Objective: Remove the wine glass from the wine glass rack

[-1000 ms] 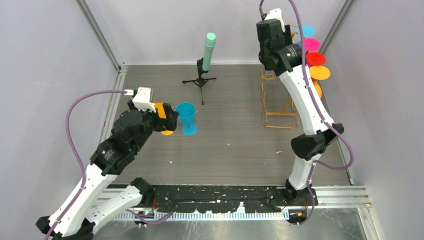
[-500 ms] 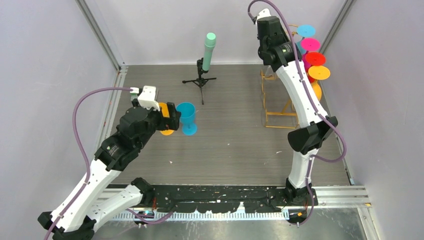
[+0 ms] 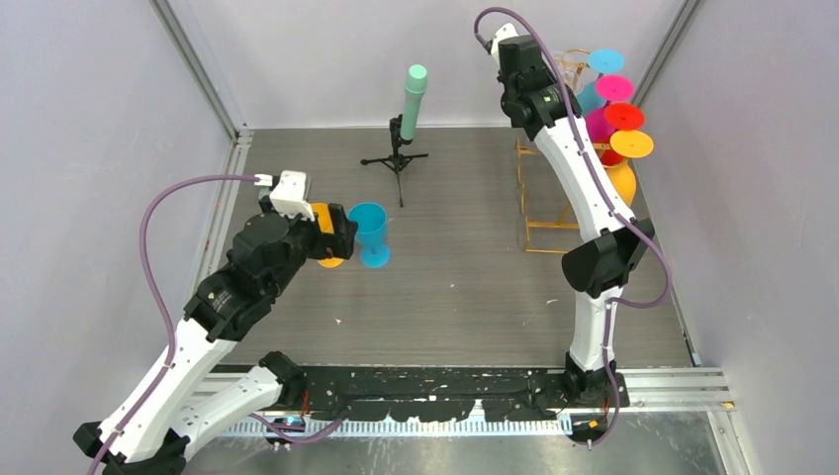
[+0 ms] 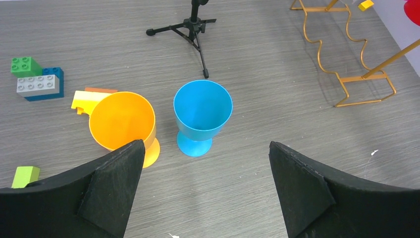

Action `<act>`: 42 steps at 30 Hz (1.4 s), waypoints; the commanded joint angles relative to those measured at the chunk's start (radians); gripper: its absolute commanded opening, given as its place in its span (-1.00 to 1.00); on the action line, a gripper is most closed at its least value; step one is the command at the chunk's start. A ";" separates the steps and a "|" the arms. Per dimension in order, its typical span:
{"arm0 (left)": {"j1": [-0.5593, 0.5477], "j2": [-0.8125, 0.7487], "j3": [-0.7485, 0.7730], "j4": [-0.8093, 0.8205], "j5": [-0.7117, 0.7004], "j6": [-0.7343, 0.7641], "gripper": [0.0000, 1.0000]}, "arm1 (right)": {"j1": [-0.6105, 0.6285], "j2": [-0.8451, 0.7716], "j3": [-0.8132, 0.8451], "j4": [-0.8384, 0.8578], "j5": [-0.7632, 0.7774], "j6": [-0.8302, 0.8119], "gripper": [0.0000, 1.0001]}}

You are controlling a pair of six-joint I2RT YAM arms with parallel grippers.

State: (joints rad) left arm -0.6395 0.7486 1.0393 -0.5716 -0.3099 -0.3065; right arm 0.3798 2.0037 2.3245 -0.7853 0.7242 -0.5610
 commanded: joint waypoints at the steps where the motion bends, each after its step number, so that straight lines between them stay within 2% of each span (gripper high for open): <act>1: 0.004 -0.007 0.005 0.055 0.013 0.003 0.99 | -0.014 -0.003 0.020 0.091 0.004 -0.079 -0.28; 11: 0.004 -0.002 -0.001 0.058 0.011 0.000 0.99 | -0.042 -0.007 -0.029 0.124 0.008 -0.159 -0.32; 19: 0.004 0.006 -0.002 0.059 0.012 -0.002 0.99 | -0.048 -0.001 -0.062 0.126 -0.002 -0.172 -0.58; 24: 0.004 0.011 -0.010 0.063 0.014 -0.002 0.99 | -0.038 -0.004 -0.074 0.164 0.048 -0.193 -0.88; 26: 0.004 0.020 -0.014 0.064 0.014 -0.002 0.99 | -0.034 -0.013 -0.092 0.180 0.056 -0.204 -0.91; 32: 0.004 0.039 -0.018 0.065 0.021 -0.006 0.99 | -0.033 -0.029 -0.105 0.182 0.047 -0.202 -0.89; 37: 0.004 0.041 -0.020 0.064 0.027 -0.006 0.99 | -0.033 -0.035 -0.111 0.189 0.025 -0.198 -0.66; 42: 0.004 0.035 -0.028 0.064 0.031 -0.006 0.99 | -0.033 -0.043 -0.114 0.173 0.008 -0.180 -0.63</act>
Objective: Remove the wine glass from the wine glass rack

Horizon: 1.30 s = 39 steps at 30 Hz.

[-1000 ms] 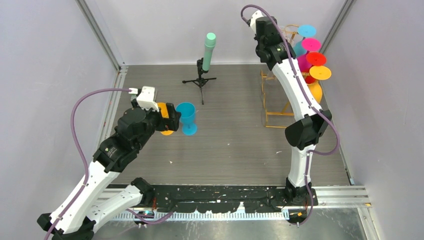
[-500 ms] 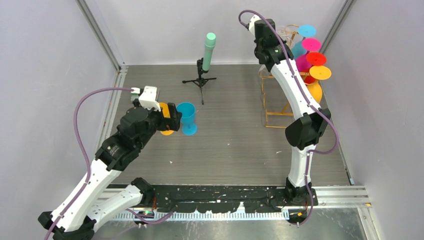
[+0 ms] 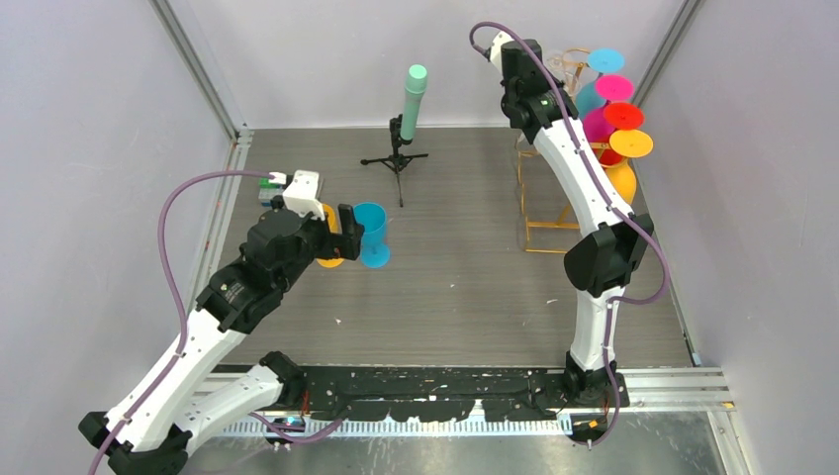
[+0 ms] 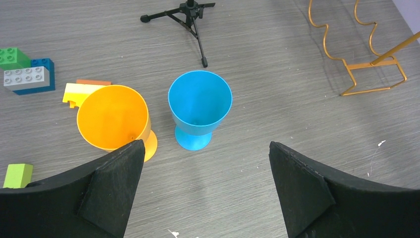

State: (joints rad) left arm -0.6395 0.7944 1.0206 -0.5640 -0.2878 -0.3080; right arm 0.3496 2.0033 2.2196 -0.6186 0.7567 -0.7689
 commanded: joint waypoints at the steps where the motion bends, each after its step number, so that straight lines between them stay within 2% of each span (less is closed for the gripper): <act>1: 0.004 -0.010 -0.010 0.056 0.010 -0.005 0.99 | -0.003 -0.043 -0.009 0.003 -0.027 0.029 -0.62; 3: 0.004 -0.008 -0.010 0.056 0.012 -0.005 0.99 | -0.003 -0.047 -0.009 -0.009 -0.037 0.036 -0.59; 8: 0.004 -0.004 -0.010 0.059 0.015 -0.005 0.99 | -0.003 -0.052 -0.003 -0.019 -0.050 0.053 -0.36; 11: 0.004 0.002 -0.008 0.059 0.026 -0.005 0.99 | -0.003 -0.054 0.003 -0.017 -0.057 0.058 -0.32; 13: 0.004 0.004 -0.007 0.058 0.030 -0.005 0.99 | -0.003 -0.057 0.006 -0.010 -0.056 0.055 -0.35; 19: 0.004 0.011 -0.009 0.064 0.033 -0.005 0.99 | -0.002 -0.066 0.012 0.006 -0.059 0.050 -0.63; 24: 0.004 0.020 -0.010 0.067 0.038 -0.005 0.99 | -0.001 -0.071 0.012 0.005 -0.072 0.054 -0.70; 29: 0.004 0.019 -0.013 0.067 0.036 -0.005 0.99 | -0.001 -0.071 0.017 -0.001 -0.087 0.073 -0.65; 39: 0.003 0.019 -0.015 0.067 0.036 -0.005 0.99 | -0.001 -0.075 0.048 -0.001 -0.086 0.089 -0.98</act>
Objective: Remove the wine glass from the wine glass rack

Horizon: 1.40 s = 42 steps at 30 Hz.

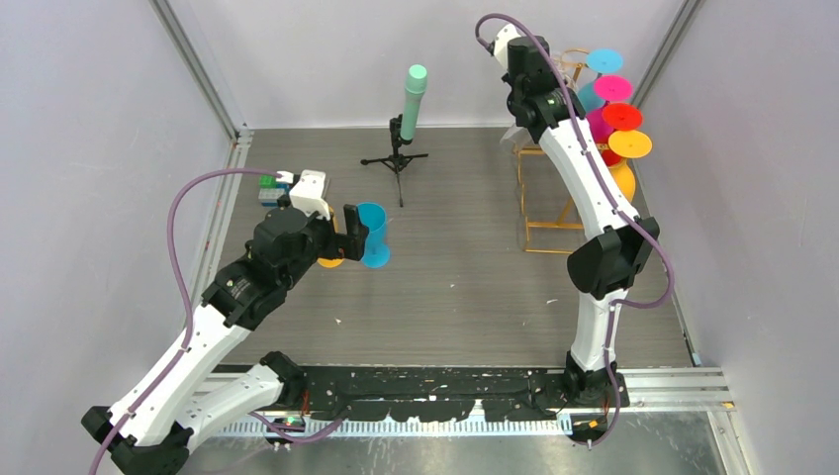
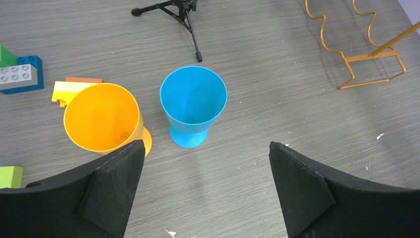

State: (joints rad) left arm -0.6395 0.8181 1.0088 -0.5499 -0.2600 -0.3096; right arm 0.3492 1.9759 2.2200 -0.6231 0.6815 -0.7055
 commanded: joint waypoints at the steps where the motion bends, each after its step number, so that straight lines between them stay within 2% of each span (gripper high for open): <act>1: 0.004 -0.004 -0.003 0.053 0.008 -0.005 0.99 | 0.000 -0.049 0.048 0.006 -0.009 0.025 -0.99; 13: 0.004 -0.006 -0.003 0.052 0.010 -0.006 0.99 | 0.011 -0.075 0.013 0.120 0.077 -0.051 -1.00; 33: 0.003 -0.028 0.009 0.054 0.030 -0.021 0.99 | 0.072 -0.151 -0.035 0.129 -0.039 -0.037 -1.00; 37: 0.004 -0.027 0.026 0.065 0.083 -0.031 0.99 | 0.133 -0.222 -0.086 0.115 -0.010 -0.056 -1.00; 42: 0.004 -0.003 0.065 0.103 0.299 -0.033 0.97 | 0.287 -0.372 -0.185 0.060 0.029 -0.046 -1.00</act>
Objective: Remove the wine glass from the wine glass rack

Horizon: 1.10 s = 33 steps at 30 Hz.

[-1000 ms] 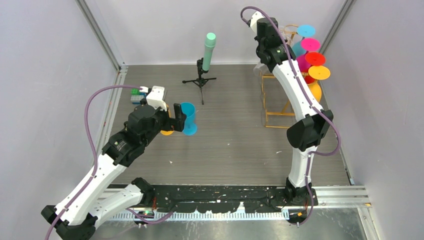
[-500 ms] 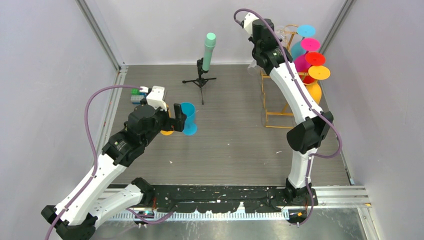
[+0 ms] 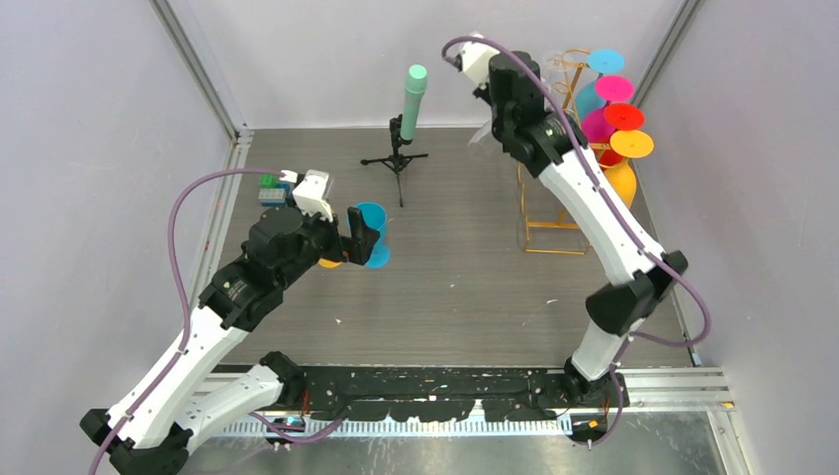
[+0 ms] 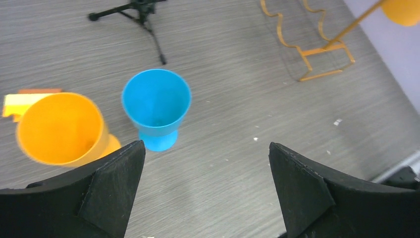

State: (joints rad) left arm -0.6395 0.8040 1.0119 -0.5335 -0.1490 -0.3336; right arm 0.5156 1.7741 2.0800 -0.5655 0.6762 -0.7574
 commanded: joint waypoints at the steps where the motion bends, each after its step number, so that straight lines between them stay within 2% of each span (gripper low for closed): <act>1: 0.004 0.019 0.073 0.094 0.238 -0.011 0.97 | 0.146 -0.209 -0.080 -0.008 0.053 0.014 -0.99; 7: 0.004 0.056 0.125 0.124 0.347 -0.030 0.99 | 0.361 -0.375 -0.201 -0.140 0.124 0.129 -1.00; 13: 0.003 0.127 0.182 0.095 0.453 -0.109 0.99 | 0.549 -0.515 -0.310 -0.223 0.033 0.280 -1.00; 20: 0.004 0.185 0.205 0.144 0.577 -0.188 0.99 | 0.594 -0.592 -0.406 -0.188 -0.232 0.389 -0.99; 25: 0.004 0.220 0.182 0.256 0.716 -0.268 0.98 | 0.603 -0.604 -0.455 -0.137 -0.357 0.430 -0.99; 29: 0.004 0.286 0.162 0.400 0.865 -0.392 0.77 | 0.607 -0.608 -0.500 -0.084 -0.440 0.458 -0.99; 33: 0.004 0.355 0.162 0.493 0.960 -0.487 0.34 | 0.607 -0.609 -0.525 -0.043 -0.453 0.470 -0.99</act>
State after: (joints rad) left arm -0.6395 1.1095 1.1751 -0.2115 0.6472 -0.6910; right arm 1.1172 1.1954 1.5627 -0.7414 0.2852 -0.3332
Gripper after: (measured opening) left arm 0.744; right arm 0.129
